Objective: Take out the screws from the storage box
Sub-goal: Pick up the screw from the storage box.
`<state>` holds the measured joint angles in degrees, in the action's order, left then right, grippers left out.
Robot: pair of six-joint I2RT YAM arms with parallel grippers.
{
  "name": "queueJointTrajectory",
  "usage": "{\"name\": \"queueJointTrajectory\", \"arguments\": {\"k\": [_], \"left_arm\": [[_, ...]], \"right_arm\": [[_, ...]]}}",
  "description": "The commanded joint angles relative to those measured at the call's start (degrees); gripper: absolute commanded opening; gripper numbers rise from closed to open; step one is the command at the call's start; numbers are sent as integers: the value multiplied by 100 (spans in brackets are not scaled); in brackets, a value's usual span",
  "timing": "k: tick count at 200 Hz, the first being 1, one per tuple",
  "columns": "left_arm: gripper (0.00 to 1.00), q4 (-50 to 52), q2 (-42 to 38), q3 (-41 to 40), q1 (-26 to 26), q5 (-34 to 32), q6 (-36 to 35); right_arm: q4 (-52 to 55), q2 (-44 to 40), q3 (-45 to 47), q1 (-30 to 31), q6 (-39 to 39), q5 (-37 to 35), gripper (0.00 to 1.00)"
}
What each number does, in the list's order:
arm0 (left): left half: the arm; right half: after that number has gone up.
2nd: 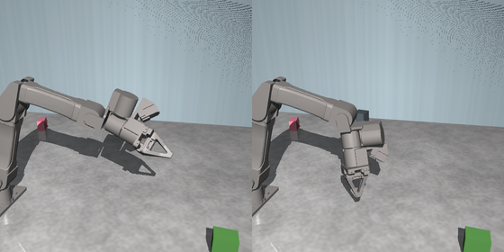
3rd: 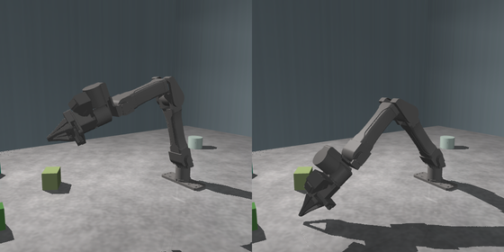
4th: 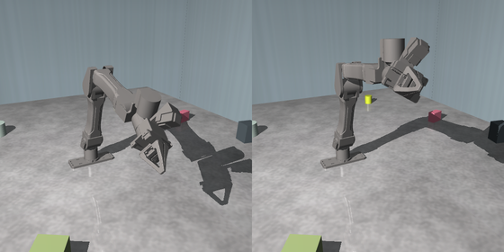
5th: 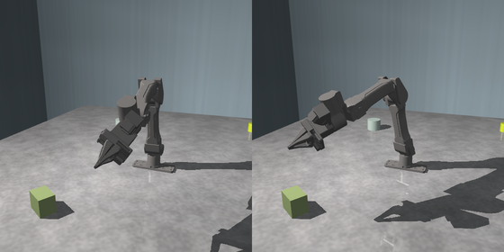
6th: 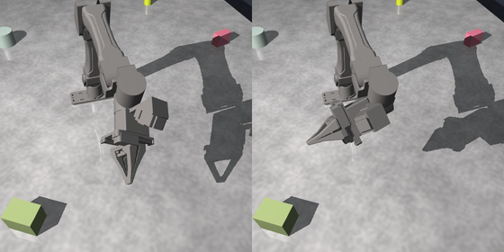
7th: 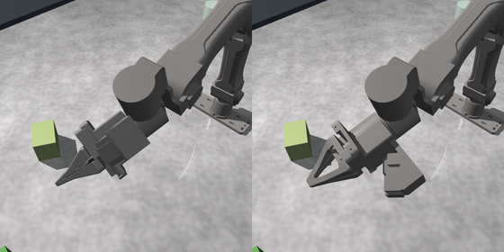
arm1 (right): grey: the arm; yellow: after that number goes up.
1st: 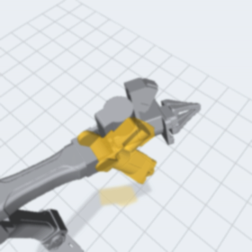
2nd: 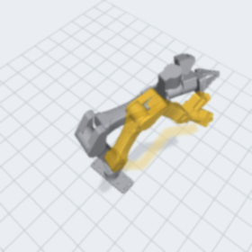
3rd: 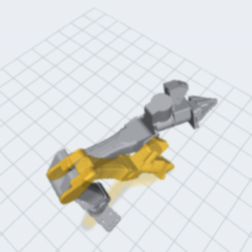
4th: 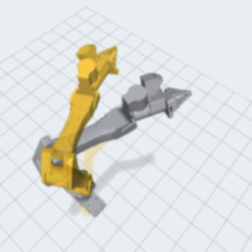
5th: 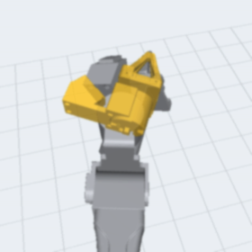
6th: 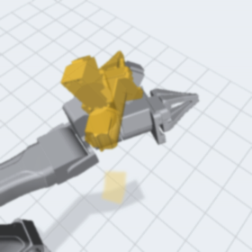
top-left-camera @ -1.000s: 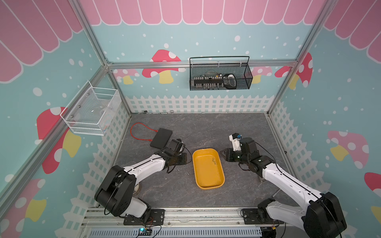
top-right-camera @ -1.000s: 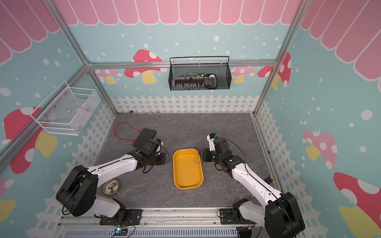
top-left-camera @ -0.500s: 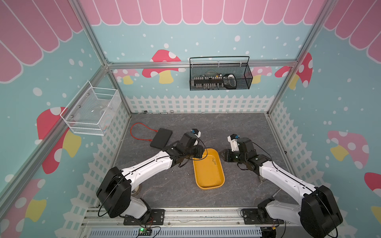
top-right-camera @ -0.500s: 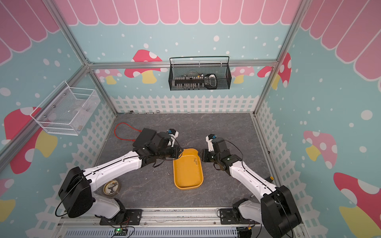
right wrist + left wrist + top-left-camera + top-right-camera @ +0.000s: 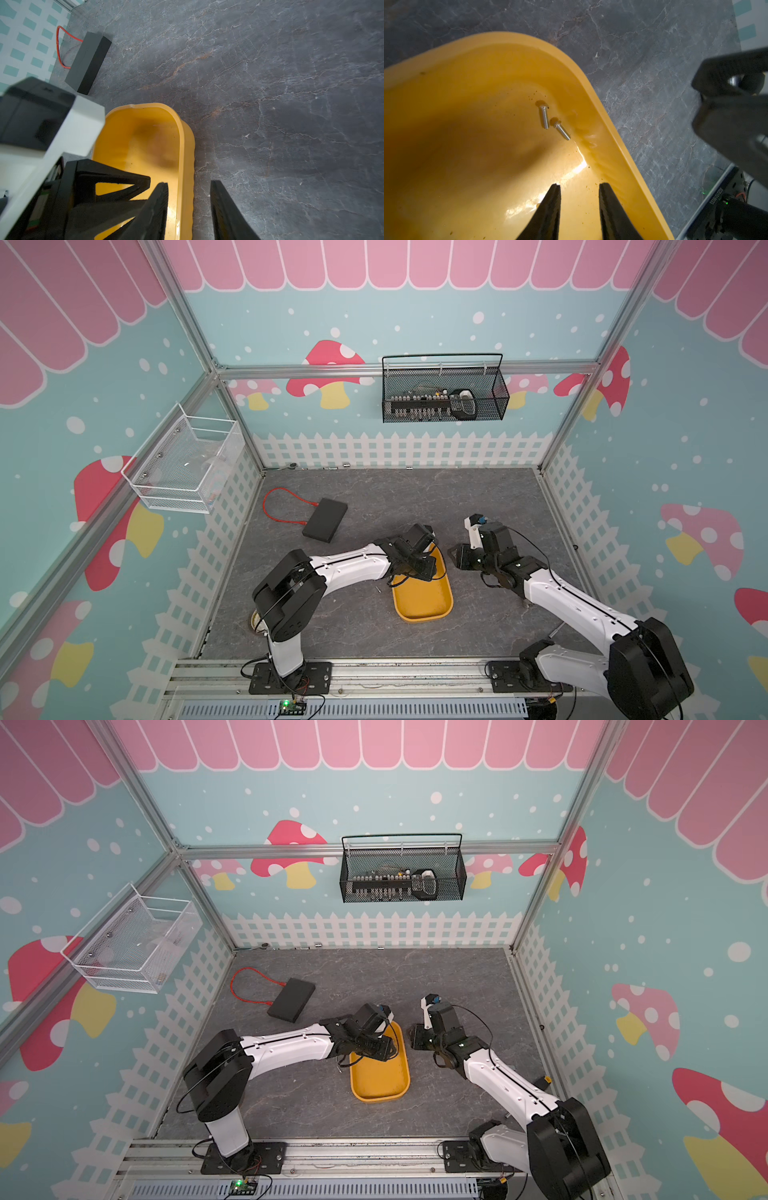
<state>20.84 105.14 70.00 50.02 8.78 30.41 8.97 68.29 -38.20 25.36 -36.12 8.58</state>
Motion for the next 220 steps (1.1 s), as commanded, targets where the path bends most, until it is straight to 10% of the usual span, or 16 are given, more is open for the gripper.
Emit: {"name": "queueJointTrajectory", "arguments": {"k": [1,220], "left_arm": [[36,182,295,335,59,-154,-34],[32,589,1389,1147,123,-861,-242]], "right_arm": [[-35,43,138,-34,54,15,40],[-534,118,538,-23,-149,481,37]]}}
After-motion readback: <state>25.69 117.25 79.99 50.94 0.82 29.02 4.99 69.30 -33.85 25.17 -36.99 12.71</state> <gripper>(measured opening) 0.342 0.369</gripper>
